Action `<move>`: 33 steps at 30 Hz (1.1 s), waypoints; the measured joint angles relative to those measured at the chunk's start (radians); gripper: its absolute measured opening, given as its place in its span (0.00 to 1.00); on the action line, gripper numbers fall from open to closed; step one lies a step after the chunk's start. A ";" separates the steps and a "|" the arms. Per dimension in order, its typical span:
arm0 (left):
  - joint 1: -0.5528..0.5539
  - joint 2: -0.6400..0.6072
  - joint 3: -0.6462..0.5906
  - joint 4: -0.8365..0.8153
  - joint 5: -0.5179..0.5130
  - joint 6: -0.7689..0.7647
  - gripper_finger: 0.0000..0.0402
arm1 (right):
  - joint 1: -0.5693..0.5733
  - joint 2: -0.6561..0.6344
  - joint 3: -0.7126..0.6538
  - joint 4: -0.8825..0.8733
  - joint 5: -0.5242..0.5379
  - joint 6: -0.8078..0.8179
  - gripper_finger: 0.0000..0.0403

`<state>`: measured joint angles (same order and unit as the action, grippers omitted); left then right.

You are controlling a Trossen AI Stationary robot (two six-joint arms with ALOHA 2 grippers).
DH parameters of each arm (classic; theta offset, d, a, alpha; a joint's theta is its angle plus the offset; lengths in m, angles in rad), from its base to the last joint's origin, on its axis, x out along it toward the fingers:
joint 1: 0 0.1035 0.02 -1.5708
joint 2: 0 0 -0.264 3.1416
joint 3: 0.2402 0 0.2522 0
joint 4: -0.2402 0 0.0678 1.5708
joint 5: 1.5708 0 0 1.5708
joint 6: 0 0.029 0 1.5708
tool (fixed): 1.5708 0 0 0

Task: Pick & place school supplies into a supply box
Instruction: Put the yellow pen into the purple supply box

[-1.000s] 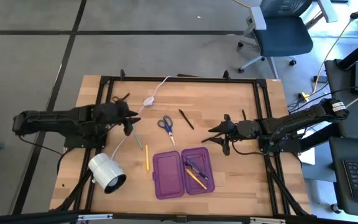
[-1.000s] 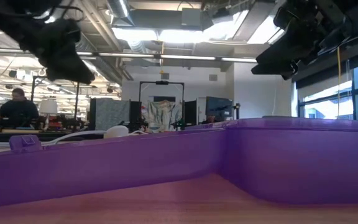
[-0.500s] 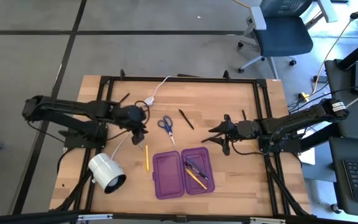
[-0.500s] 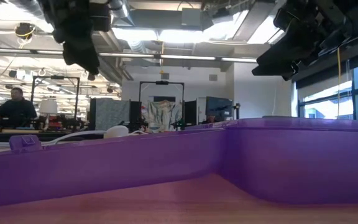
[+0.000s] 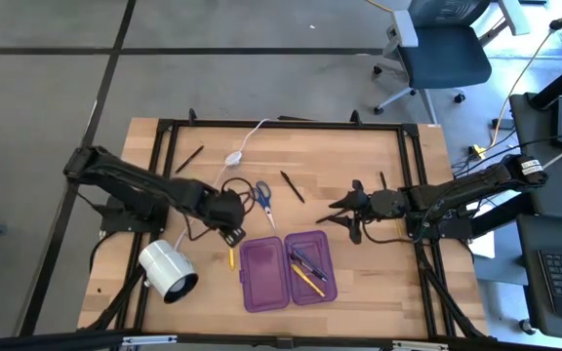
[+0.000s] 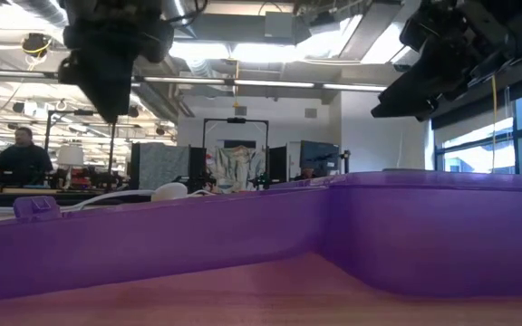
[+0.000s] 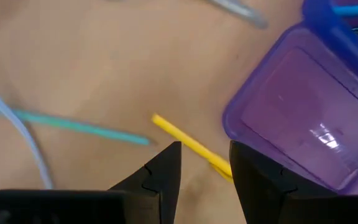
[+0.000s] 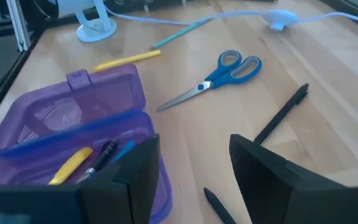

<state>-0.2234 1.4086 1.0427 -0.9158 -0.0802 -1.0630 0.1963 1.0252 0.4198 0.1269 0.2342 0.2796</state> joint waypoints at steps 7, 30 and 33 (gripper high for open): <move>-0.034 0.091 0.005 -0.001 0.039 -0.240 0.32 | 0.000 0.001 -0.038 -0.005 -0.001 0.026 0.49; -0.051 0.166 0.005 0.158 0.003 -0.201 0.21 | 0.000 0.001 -0.050 -0.022 -0.001 0.031 0.49; -0.052 0.166 0.005 0.158 0.003 -0.190 0.22 | 0.000 0.000 -0.050 -0.024 -0.001 0.031 0.49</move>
<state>-0.2750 1.5742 1.0473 -0.7582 -0.0769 -1.2531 0.1965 1.0256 0.3698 0.1024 0.2329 0.3103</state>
